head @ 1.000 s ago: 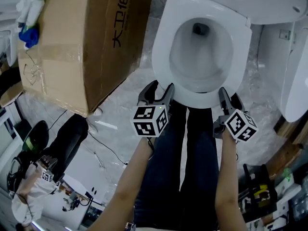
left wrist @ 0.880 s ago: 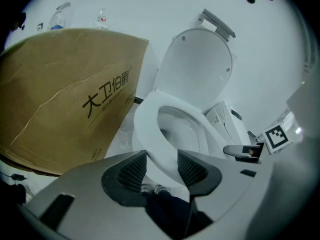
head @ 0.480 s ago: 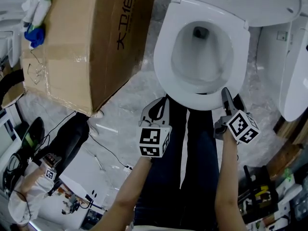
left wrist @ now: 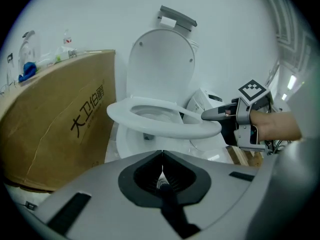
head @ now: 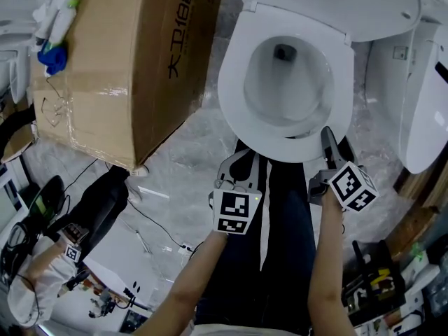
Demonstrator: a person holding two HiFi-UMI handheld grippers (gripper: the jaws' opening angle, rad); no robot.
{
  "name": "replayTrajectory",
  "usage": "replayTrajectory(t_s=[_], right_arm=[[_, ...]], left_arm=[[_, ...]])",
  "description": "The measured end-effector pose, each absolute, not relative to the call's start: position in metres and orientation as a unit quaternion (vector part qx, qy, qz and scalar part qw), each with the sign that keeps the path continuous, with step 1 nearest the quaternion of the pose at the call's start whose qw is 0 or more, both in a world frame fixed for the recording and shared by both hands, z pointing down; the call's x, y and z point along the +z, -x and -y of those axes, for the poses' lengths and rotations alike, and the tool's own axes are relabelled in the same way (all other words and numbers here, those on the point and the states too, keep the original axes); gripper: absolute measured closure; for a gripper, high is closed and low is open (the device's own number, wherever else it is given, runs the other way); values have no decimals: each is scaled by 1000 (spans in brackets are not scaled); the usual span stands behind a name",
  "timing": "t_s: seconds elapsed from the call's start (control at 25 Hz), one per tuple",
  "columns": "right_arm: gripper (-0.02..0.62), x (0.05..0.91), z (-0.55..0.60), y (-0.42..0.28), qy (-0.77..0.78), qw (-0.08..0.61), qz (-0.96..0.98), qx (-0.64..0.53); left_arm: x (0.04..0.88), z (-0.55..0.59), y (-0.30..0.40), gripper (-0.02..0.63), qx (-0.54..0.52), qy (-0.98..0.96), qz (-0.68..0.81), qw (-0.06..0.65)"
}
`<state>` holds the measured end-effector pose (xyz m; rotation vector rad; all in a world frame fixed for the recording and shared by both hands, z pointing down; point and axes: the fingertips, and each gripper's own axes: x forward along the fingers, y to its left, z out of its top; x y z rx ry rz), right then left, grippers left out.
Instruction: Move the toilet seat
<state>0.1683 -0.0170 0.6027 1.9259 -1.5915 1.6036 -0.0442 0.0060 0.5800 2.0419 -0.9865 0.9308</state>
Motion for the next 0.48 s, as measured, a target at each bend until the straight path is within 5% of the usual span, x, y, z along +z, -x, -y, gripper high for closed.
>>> replayTrajectory(t_s=[0.48], right_arm=[[321,572,36,-179,-675,88,511,525]], left_arm=[[548,30,23,589,338,-805,387,298]])
